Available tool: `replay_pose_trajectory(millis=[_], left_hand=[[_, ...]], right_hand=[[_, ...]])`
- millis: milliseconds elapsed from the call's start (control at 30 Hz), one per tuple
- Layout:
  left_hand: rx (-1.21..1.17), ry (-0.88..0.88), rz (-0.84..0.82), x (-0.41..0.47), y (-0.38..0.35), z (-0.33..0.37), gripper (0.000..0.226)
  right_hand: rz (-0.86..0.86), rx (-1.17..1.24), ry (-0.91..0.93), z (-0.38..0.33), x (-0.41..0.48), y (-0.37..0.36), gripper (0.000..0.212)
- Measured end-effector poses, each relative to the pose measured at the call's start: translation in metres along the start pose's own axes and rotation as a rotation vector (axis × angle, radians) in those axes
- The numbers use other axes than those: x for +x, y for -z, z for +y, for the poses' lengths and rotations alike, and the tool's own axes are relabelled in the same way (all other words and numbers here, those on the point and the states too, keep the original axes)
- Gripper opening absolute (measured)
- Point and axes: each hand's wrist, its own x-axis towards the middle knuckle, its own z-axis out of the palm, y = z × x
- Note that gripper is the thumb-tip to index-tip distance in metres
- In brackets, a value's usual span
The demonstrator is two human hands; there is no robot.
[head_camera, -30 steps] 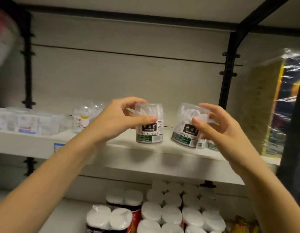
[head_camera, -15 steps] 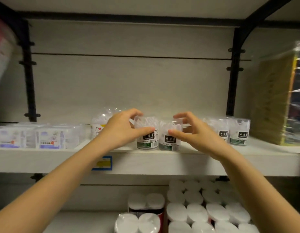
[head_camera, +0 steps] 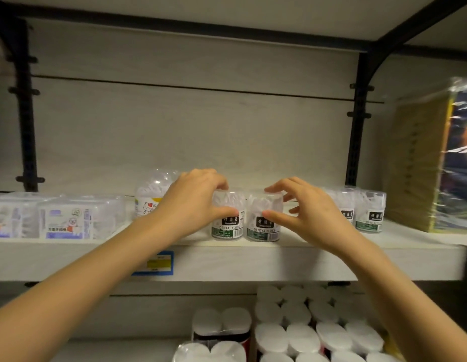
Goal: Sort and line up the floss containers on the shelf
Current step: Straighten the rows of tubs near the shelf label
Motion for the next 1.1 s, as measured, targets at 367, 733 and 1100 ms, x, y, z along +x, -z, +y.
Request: replay_pose_trajectory(millis=[367,733,1100], left_hand=[[0.372,0.039,-0.099,0.044,-0.022,0.001,0.047],[0.505,0.046,-0.135,0.077,-0.046,-0.01,0.047],[-0.324,-0.078,0.162,0.078,-0.063,0.099,0.04]], right_hand=[[-0.134,-0.175,-0.041,0.015,0.052,-0.022,0.04],[-0.222,-0.187,-0.122,0.033,0.084,-0.042,0.044],[0.563,-0.08,-0.126,0.101,0.002,0.07,0.024]])
